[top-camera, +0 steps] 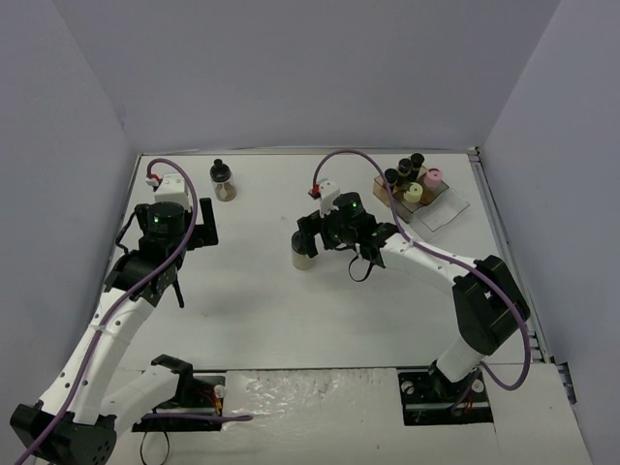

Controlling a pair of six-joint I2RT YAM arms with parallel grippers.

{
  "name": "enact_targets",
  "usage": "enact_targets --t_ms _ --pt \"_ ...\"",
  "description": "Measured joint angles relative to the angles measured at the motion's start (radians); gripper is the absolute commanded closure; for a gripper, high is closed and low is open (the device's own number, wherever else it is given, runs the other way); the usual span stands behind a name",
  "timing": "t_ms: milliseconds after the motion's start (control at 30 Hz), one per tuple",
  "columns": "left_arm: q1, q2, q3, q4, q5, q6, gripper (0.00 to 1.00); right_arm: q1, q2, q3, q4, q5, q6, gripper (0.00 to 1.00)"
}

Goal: Organize the condiment bottles

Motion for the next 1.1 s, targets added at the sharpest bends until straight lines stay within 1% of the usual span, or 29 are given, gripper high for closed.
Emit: enact_targets --t_ms 200,367,533,600,633,700,800,867,933,967,1033,1100 --pt "0.000 0.000 0.000 0.000 -0.005 0.001 0.03 0.010 0.021 0.047 -0.003 -0.061 -0.047 0.03" --pt "0.000 0.000 0.000 0.000 -0.007 0.002 0.03 0.028 0.074 0.094 -0.006 -0.095 -0.093 0.04" --pt "0.001 0.000 0.000 0.000 -0.011 0.004 0.03 0.037 0.140 0.114 -0.013 -0.100 -0.124 0.12" --pt "0.002 0.000 0.000 0.000 -0.012 0.005 0.03 0.043 0.161 0.115 -0.019 -0.099 -0.133 0.16" --pt "0.002 0.000 0.000 0.000 -0.013 0.005 0.03 0.046 0.171 0.115 -0.022 -0.097 -0.135 0.19" --pt "0.003 0.000 0.000 0.000 -0.014 0.005 0.03 0.049 0.184 0.115 -0.027 -0.092 -0.139 0.28" --pt "0.006 0.000 0.000 0.000 -0.014 0.006 0.03 0.051 0.193 0.115 -0.029 -0.087 -0.144 0.39" --pt "0.007 0.000 0.000 0.000 -0.014 0.006 0.03 0.052 0.193 0.114 -0.028 -0.081 -0.148 0.53" --pt "0.008 0.000 0.000 0.000 -0.014 0.006 0.03 0.052 0.193 0.113 -0.025 -0.072 -0.147 0.61" --pt "0.008 0.000 0.000 0.000 -0.014 0.006 0.03 0.052 0.193 0.112 -0.021 -0.066 -0.151 0.68" --pt "0.008 0.000 0.000 0.000 -0.014 0.006 0.03 0.052 0.191 0.106 -0.009 -0.056 -0.150 0.74" --pt "0.008 0.000 0.000 0.000 -0.014 0.006 0.03 0.051 0.183 0.095 -0.003 -0.044 -0.151 0.83"
